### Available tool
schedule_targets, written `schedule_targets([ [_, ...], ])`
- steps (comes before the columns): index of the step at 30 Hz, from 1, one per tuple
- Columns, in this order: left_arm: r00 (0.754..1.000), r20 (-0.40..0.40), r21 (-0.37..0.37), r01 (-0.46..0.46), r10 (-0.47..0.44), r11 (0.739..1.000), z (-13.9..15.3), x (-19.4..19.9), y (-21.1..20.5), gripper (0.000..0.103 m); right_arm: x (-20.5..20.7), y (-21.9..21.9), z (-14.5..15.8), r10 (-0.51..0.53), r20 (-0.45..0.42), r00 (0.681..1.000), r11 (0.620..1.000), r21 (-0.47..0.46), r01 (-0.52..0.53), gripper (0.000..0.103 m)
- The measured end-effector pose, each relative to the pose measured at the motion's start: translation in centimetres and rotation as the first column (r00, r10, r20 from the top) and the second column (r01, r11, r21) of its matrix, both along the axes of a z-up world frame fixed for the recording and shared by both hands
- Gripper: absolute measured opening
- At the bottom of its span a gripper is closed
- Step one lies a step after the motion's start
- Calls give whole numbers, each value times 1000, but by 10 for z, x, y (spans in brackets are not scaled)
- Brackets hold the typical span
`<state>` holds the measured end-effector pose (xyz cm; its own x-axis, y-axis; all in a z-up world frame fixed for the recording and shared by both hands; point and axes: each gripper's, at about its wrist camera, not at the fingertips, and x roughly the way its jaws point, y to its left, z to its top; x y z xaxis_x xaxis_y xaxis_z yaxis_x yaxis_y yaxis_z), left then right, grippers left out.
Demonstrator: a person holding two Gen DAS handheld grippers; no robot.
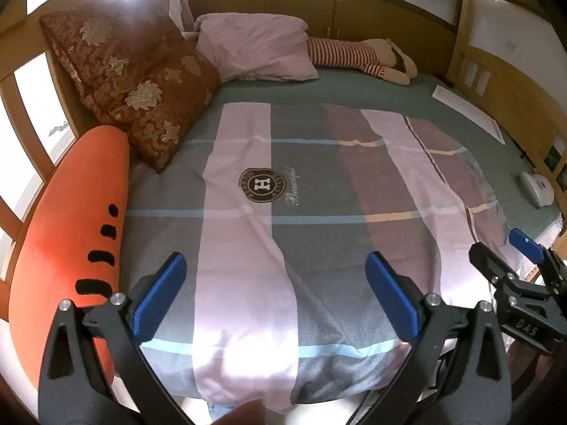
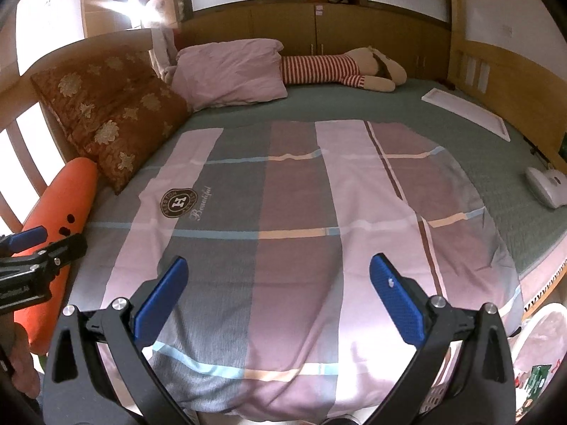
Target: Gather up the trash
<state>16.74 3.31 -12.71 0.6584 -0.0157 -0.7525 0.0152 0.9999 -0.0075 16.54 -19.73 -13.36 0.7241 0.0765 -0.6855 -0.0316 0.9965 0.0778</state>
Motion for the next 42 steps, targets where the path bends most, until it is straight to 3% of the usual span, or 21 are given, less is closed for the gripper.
schedule_targets([
  [33, 999, 33, 58, 29, -31, 998, 3, -7, -10, 100, 0, -1, 2, -4, 1, 1000, 1000, 7, 4, 100],
  [42, 998, 45, -23, 51, -50, 998, 10, -8, -7, 100, 0, 0, 2, -6, 2, 1000, 1000, 6, 6, 100],
])
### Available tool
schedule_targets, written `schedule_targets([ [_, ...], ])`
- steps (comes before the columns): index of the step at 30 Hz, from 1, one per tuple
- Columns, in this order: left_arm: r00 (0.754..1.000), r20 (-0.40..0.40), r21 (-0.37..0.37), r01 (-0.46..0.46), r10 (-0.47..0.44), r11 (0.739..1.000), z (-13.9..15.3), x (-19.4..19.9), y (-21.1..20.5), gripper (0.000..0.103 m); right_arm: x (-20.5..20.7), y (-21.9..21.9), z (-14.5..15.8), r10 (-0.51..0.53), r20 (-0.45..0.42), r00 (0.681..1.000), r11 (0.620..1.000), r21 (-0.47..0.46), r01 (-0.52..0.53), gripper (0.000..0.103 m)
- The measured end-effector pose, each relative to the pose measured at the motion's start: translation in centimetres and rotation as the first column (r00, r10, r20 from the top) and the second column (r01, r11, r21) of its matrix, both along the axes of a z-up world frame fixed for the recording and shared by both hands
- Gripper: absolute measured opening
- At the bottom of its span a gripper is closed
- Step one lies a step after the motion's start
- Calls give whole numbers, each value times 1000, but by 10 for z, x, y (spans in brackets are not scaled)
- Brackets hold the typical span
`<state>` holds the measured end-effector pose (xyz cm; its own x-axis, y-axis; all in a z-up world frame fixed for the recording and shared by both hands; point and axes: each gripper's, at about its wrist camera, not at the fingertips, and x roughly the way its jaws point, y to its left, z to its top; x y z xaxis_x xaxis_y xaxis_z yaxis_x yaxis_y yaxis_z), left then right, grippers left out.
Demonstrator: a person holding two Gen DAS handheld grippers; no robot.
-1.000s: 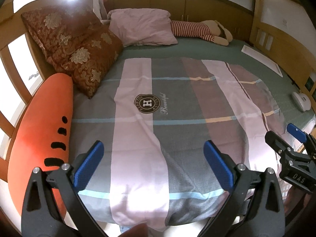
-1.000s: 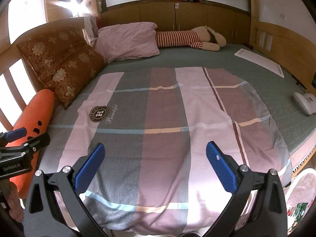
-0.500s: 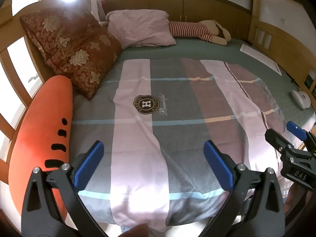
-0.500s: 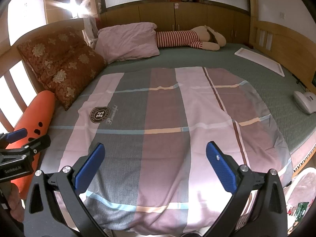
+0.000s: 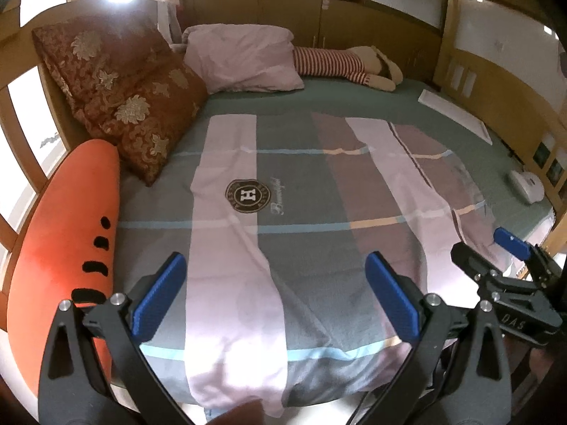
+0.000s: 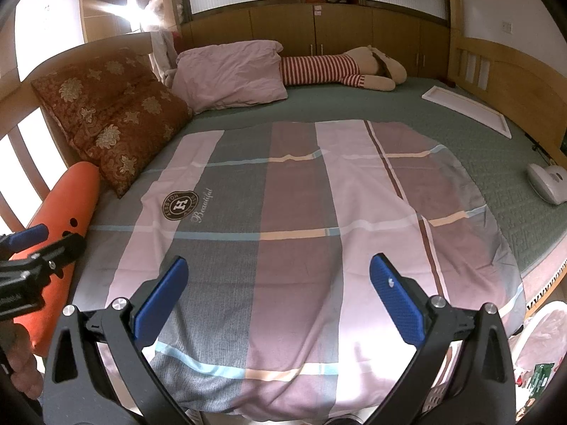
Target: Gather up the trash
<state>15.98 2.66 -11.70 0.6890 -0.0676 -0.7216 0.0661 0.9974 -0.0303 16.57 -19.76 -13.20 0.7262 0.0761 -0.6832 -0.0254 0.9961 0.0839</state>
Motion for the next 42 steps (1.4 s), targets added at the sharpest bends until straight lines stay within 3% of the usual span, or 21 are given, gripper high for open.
schedule_targets([
  [5, 1000, -4, 30, -9, 9, 1000, -3, 0, -4, 100, 0, 0, 0, 2, -1, 1000, 1000, 0, -2, 100],
  [33, 999, -31, 42, -25, 26, 999, -10, -3, -3, 100, 0, 4, 0, 1, -5, 1000, 1000, 0, -1, 100],
  [38, 1000, -22, -71, -5, 4, 997, -8, -9, 6, 100, 0, 4, -1, 4, -6, 1000, 1000, -2, -4, 100],
  [42, 998, -43, -8, -42, 42, 999, -12, -5, 4, 100, -1, 4, -1, 1, -6, 1000, 1000, 1, -1, 100],
])
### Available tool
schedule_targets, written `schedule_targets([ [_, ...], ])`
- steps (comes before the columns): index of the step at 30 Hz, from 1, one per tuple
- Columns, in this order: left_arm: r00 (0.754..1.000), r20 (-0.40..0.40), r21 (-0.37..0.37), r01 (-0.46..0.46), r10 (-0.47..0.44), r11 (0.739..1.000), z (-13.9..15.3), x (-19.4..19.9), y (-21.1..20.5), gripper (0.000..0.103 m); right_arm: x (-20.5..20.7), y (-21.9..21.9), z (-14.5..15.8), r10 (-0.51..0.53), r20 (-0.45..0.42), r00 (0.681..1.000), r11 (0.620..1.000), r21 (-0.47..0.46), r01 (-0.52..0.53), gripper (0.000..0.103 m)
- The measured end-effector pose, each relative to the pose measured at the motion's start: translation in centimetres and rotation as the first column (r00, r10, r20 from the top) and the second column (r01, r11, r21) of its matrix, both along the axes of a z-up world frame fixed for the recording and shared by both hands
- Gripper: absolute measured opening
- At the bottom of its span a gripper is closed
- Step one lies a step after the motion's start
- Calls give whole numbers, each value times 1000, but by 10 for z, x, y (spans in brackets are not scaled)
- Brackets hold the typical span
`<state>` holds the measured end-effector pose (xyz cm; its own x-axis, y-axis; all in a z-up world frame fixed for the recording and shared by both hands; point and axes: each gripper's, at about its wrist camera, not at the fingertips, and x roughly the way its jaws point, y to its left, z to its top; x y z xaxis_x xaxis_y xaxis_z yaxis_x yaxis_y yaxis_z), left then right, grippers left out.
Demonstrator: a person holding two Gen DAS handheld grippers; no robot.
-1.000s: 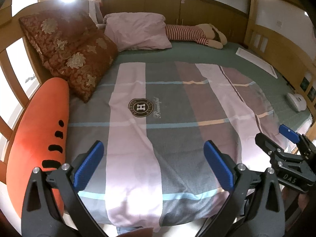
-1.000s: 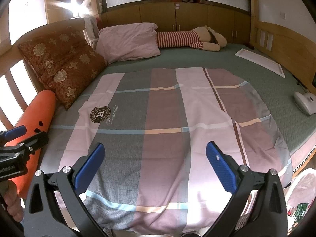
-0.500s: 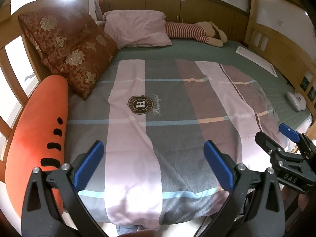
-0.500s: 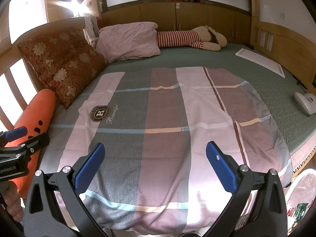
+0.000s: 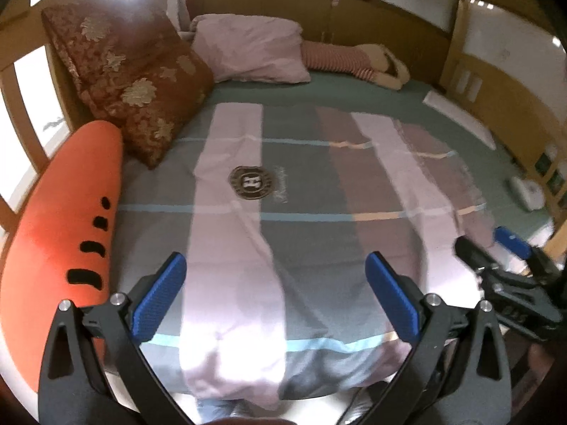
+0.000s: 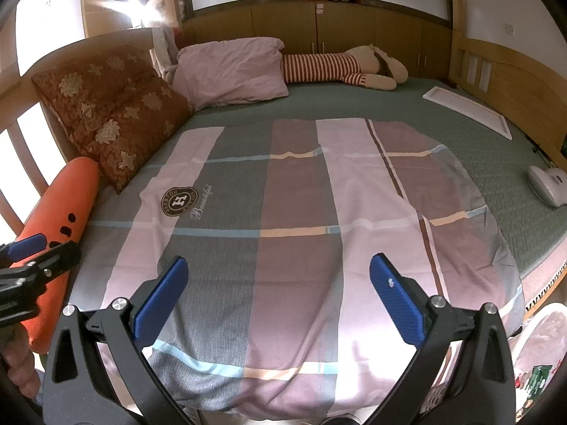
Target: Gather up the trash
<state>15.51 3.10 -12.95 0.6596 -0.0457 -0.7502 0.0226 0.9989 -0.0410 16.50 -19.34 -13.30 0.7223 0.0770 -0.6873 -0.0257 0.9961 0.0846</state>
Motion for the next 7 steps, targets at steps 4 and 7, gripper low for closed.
schedule_targets([
  [4, 1000, -28, 41, -3, 4, 999, -5, 3, -5, 100, 0, -2, -4, -1, -4, 1000, 1000, -3, 1, 100],
  [7, 1000, -25, 77, -7, 9, 997, -6, 3, -7, 100, 4, -11, -4, -7, -11, 1000, 1000, -2, 7, 100],
])
